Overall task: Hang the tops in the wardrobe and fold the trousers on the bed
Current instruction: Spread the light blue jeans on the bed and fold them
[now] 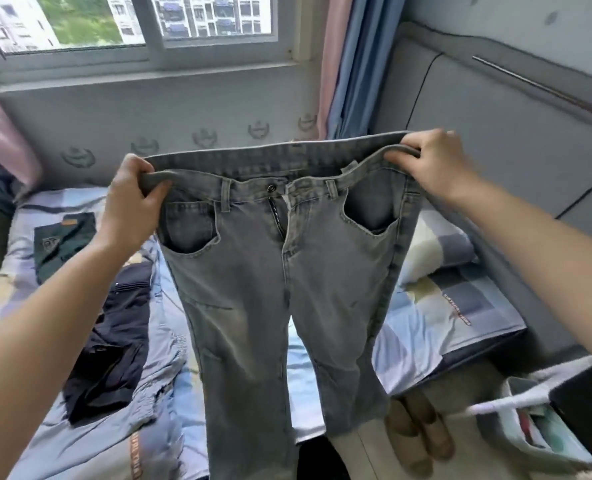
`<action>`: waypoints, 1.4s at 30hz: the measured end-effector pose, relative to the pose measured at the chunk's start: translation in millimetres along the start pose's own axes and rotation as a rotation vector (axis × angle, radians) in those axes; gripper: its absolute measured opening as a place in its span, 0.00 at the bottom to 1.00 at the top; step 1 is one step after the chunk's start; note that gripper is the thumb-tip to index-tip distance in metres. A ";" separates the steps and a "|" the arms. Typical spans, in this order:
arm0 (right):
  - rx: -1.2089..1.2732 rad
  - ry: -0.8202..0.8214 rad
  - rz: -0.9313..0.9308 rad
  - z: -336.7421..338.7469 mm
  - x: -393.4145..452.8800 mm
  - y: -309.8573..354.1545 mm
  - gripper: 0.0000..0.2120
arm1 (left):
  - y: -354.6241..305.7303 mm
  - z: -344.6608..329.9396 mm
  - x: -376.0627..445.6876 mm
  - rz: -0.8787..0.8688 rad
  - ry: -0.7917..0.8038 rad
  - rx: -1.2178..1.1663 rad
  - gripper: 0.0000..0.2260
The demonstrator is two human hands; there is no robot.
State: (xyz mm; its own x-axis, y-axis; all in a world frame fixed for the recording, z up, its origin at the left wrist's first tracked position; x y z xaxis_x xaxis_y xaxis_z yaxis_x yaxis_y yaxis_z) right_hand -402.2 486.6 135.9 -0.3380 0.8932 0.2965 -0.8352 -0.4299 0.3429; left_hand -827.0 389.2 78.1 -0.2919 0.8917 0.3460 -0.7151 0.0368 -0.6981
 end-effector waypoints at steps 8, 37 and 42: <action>-0.274 0.880 0.210 -193.1 26.9 -79.3 0.07 | 127.8 -113.7 -51.9 0.157 0.632 0.594 0.15; -0.480 0.826 0.049 -666.9 203.7 -167.8 0.27 | 513.4 -407.9 37.1 0.777 0.616 0.439 0.37; -0.306 1.148 -0.138 -769.5 51.0 -221.7 0.25 | 582.4 -445.7 -155.0 0.991 0.817 0.457 0.36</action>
State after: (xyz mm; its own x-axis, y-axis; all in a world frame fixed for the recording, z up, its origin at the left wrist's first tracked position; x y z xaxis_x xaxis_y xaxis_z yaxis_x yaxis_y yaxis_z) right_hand -568.1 728.9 -610.9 -0.2972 0.5920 -0.7492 -0.9111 -0.4105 0.0370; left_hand -915.2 473.5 -661.5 -0.4594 0.4725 -0.7521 -0.6182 -0.7781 -0.1112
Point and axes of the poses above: each hand's wrist, its own x-axis towards the middle knuckle, its own z-axis out of the back of the hand, y = z × x, the point moved 6 cm from there along x, towards the middle knuckle, and after that the axes turned 7 degrees about y, right-handed, at the moved point
